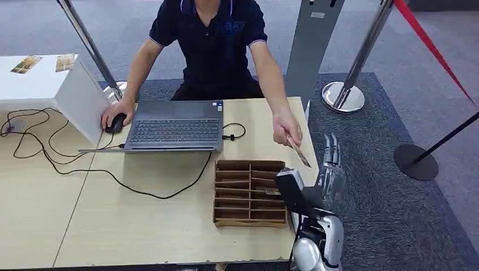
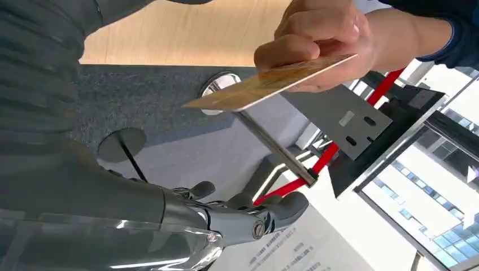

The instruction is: Pass the card to the sensor for recognition and then transmit it.

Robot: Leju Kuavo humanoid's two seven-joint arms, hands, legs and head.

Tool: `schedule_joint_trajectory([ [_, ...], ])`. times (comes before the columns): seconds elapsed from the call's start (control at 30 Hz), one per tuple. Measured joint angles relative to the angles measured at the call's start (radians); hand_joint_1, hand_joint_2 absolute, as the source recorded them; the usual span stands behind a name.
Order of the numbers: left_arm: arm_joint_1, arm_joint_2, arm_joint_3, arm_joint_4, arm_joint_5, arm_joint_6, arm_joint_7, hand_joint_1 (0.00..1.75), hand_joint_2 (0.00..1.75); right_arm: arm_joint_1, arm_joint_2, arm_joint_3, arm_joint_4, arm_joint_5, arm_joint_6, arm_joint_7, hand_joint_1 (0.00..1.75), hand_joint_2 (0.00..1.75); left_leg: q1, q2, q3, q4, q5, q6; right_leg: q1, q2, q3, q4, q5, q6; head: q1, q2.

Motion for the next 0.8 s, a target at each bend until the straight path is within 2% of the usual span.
schedule_joint_trajectory([
  [0.03,0.0,0.0,0.0,0.0,0.0,0.0,0.0,0.0,0.0,0.0,0.0,0.0,0.0,0.0,0.0,0.0,1.75,1.75,0.0,0.0,0.0,0.0,0.0,0.0,0.0,0.0,0.0,0.0,0.0,0.0,0.0,0.0],
  [0.33,0.0,0.003,0.0,0.0,0.0,0.0,-0.004,0.0,0.0,0.0,0.001,-0.001,-0.001,-0.01,0.0,-0.03,1.75,1.75,0.0,0.0,0.0,0.0,0.0,0.0,0.0,0.0,0.0,0.0,0.0,0.0,0.0,0.0],
  [0.8,0.0,0.005,-0.001,0.0,0.0,0.0,-0.005,0.0,0.0,0.001,0.004,-0.011,-0.001,-0.014,-0.002,-0.032,1.75,1.75,0.0,0.0,0.0,0.0,0.0,0.0,0.0,0.0,0.0,0.0,0.0,0.0,0.0,0.0],
])
